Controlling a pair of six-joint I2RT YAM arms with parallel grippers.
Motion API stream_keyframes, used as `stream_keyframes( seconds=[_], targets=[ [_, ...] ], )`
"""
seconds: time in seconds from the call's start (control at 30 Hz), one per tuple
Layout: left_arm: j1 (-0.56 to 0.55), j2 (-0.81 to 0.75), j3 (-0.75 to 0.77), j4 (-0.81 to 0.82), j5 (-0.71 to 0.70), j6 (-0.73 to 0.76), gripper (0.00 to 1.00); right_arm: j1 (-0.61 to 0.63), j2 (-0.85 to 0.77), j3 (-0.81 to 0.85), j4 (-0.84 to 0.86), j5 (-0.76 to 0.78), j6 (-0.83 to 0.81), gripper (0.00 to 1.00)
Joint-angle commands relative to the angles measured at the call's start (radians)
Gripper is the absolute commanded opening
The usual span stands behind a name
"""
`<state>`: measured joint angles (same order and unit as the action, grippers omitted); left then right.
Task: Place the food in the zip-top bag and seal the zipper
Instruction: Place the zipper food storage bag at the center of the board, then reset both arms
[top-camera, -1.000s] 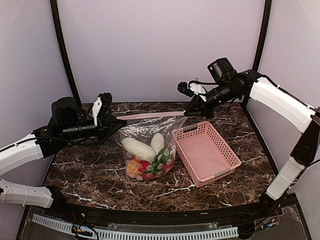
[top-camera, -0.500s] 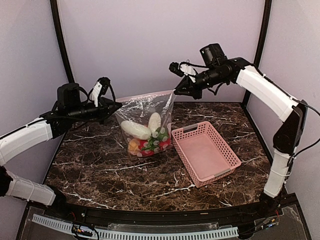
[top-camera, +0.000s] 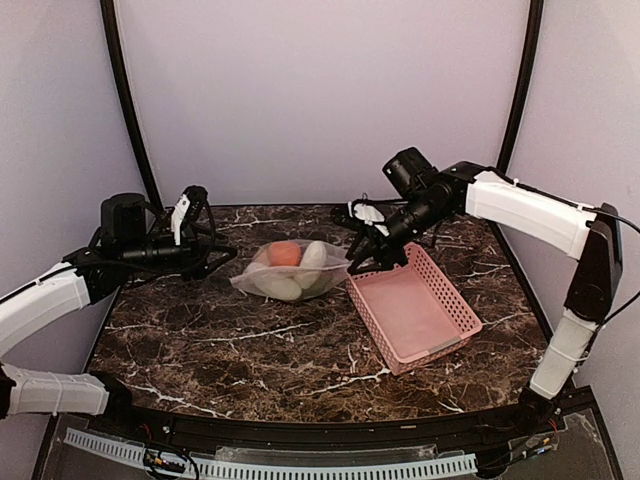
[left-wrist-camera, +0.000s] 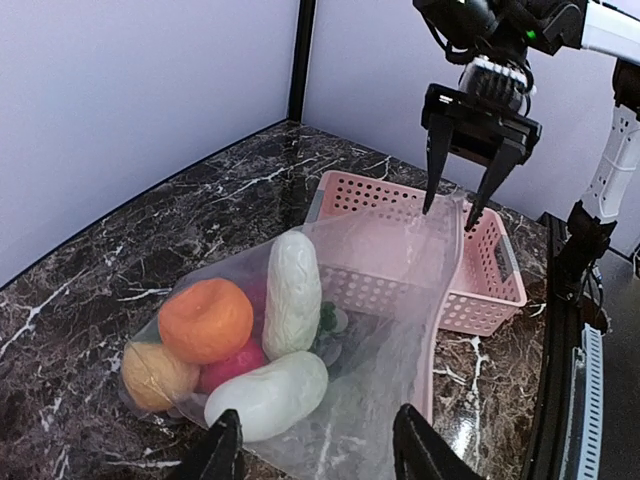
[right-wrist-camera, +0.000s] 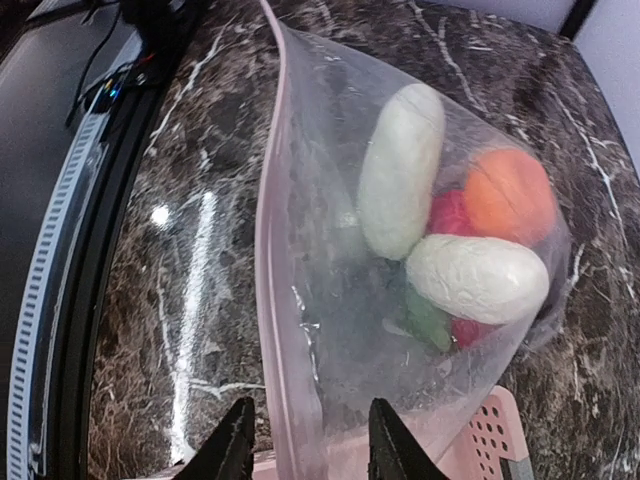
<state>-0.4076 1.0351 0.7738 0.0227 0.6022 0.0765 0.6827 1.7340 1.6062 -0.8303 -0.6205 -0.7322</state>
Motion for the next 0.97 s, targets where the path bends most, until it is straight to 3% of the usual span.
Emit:
stream_keyframes(
  seconds=[0.0,0.17,0.27,0.3,0.37,0.43,0.6,0.7,0.93],
  targets=[
    [0.003,-0.113,-0.027,-0.115,0.004,-0.038,0.56,0.051,-0.072,-0.010,-0.085,-0.017,-0.033,0.39],
    [0.003,-0.172,-0.001,-0.116,-0.145,-0.051,0.68,0.014,-0.145,0.023,-0.108,-0.002,0.004,0.44],
    [0.003,-0.153,0.026,-0.118,-0.323,-0.055,0.73,-0.057,-0.178,0.019,-0.085,0.000,0.050,0.50],
    [0.003,-0.135,0.045,-0.122,-0.410,-0.066,0.76,-0.085,-0.189,0.018,-0.070,0.005,0.075,0.54],
    [0.003,-0.105,0.081,-0.144,-0.541,-0.134,0.94,-0.156,-0.221,0.010,-0.031,0.006,0.132,0.67],
    [0.003,-0.070,0.123,-0.183,-0.636,-0.197,0.98,-0.241,-0.269,-0.017,0.041,0.007,0.198,0.96],
    [0.003,0.035,0.235,-0.303,-0.675,-0.226,0.99,-0.456,-0.395,-0.134,0.276,0.130,0.454,0.99],
    [0.003,0.085,0.270,-0.329,-0.733,-0.234,0.99,-0.492,-0.479,-0.262,0.433,0.314,0.584,0.99],
    [0.003,0.056,0.196,-0.164,-0.773,-0.230,0.99,-0.511,-0.600,-0.487,0.567,0.463,0.586,0.99]
  ],
)
